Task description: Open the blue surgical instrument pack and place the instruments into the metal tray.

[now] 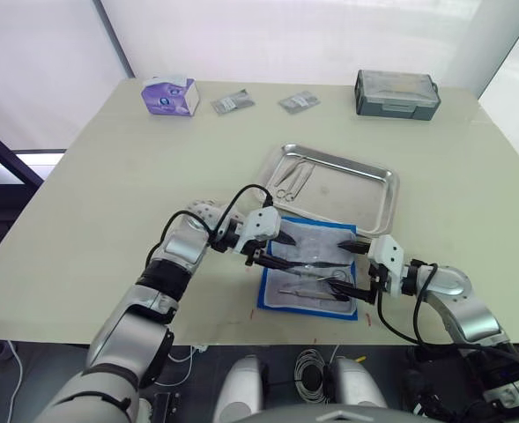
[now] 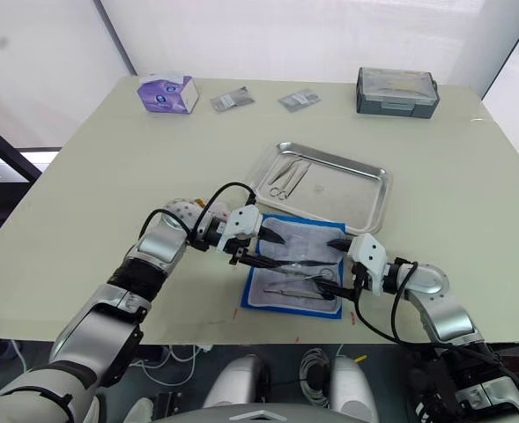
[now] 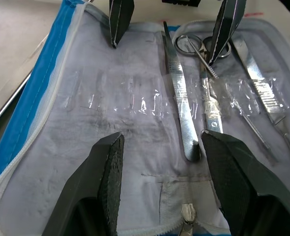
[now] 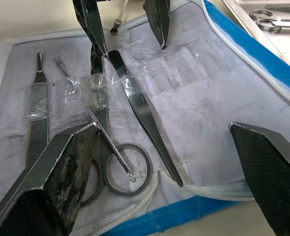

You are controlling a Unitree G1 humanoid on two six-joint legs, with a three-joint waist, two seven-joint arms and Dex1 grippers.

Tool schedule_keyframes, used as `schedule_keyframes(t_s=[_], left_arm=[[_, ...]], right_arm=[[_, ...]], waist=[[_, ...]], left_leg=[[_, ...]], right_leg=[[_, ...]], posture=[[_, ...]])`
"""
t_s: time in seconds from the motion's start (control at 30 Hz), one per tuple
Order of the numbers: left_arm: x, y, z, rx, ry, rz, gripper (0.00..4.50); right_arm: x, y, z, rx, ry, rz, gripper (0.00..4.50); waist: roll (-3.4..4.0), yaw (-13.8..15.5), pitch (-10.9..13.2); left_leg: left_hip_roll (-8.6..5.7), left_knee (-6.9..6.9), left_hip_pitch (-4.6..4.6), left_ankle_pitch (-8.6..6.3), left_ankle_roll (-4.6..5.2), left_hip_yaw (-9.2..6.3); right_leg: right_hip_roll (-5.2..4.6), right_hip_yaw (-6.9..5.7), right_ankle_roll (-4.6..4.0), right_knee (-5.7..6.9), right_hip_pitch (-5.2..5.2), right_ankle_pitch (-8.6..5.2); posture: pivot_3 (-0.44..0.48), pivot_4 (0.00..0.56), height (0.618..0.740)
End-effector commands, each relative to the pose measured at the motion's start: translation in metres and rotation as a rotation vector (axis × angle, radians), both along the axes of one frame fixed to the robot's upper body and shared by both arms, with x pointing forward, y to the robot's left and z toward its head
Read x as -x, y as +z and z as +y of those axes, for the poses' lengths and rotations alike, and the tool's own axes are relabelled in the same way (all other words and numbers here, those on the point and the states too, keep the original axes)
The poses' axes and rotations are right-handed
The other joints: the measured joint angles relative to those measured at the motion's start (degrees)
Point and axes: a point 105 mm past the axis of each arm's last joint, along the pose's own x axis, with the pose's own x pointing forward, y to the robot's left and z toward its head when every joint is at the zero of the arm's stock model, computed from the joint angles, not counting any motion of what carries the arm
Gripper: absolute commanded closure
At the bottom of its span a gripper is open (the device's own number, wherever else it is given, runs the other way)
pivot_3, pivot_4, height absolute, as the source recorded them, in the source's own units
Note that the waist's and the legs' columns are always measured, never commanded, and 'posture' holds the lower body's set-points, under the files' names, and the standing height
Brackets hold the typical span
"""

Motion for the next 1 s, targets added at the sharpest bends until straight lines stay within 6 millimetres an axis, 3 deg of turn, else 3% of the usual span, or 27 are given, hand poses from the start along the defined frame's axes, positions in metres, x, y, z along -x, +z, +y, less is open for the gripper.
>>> schedule_keyframes(t_s=[0.03, 0.47, 0.77, 0.87, 1.0], left_arm=[[-0.004, -0.004, -0.001, -0.018, 0.016, -0.031, 1.85], [0.016, -0.014, 0.001, -0.051, -0.067, 0.028, 1.85], [0.008, -0.017, 0.001, -0.056, -0.010, 0.011, 1.85], [0.010, -0.018, 0.002, -0.062, -0.019, 0.029, 2.54], [0.019, -0.021, 0.005, -0.078, -0.060, 0.071, 4.38]], right_arm=[[0.017, -0.055, -0.025, 0.174, -0.067, 0.187, 0.00], [0.018, -0.055, -0.025, 0.174, -0.065, 0.187, 0.00], [0.019, -0.055, -0.025, 0.174, -0.064, 0.187, 0.00], [0.019, -0.055, -0.025, 0.173, -0.065, 0.188, 0.00], [0.019, -0.055, -0.024, 0.171, -0.065, 0.188, 0.00]], waist=[[0.00, 0.02, 0.00], [0.04, 0.02, -0.05], [0.04, 0.08, -0.08], [0.04, 0.09, -0.10], [0.04, 0.09, -0.11]], left_leg=[[0.00, 0.00, 0.00, 0.00, 0.00, 0.00], [0.00, 0.00, 0.01, 0.00, 0.00, -0.02], [0.00, -0.01, 0.02, 0.00, 0.01, -0.07], [0.00, -0.01, 0.02, 0.00, 0.01, -0.09], [0.00, -0.01, 0.03, 0.00, 0.01, -0.09]], right_leg=[[0.00, 0.00, 0.00, 0.00, 0.00, 0.00], [0.00, 0.00, 0.00, 0.00, 0.01, 0.00], [0.00, 0.01, 0.00, -0.01, 0.01, 0.00], [0.00, 0.01, 0.00, -0.01, 0.02, 0.00], [0.00, 0.01, 0.00, -0.01, 0.02, 0.00]], posture=[[0.000, 0.150, 0.727], [0.000, 0.150, 0.727], [0.000, 0.150, 0.727], [0.000, 0.150, 0.727], [0.000, 0.150, 0.727]])
